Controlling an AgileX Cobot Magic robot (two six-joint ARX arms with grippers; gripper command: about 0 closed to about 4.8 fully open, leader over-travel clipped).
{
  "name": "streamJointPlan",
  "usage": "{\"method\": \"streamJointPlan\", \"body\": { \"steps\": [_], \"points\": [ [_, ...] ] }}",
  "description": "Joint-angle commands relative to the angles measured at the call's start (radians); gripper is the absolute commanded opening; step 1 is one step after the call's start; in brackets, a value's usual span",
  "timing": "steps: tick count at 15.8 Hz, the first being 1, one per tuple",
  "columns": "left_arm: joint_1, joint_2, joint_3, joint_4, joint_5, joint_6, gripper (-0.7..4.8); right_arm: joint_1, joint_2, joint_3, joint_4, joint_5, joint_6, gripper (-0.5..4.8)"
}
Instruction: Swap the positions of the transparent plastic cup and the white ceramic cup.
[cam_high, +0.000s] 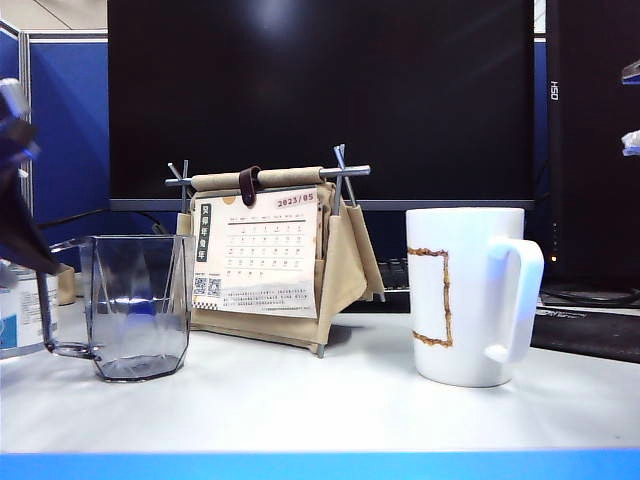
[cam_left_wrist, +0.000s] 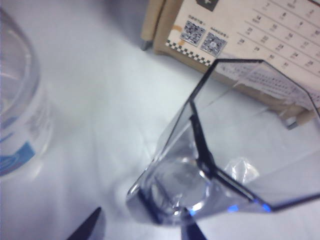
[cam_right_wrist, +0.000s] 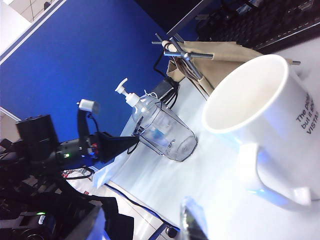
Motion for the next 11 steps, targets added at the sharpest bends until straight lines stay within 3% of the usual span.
{"method": "streamJointPlan", "body": {
  "steps": [1, 9, 10, 11],
  "points": [
    [0.000, 0.066, 0.003, 0.074, 0.013, 0.000, 2.02, 0.001, -0.002, 0.005, 0.017, -0.003, 0.000, 2.00],
    [0.000, 0.274, 0.003, 0.289, 0.009, -0.003, 2.01, 0.001, -0.002, 0.005, 0.017, -0.003, 0.000, 2.00],
    [0.000, 0.293, 0.003, 0.307, 0.009, -0.003, 1.95, 0.001, -0.002, 0.005, 0.017, -0.003, 0.000, 2.00],
    [0.000, 0.311, 0.003, 0.330, 0.009, -0.003, 1.54, 0.001, -0.002, 0.005, 0.017, -0.003, 0.000, 2.00]
  ]
}}
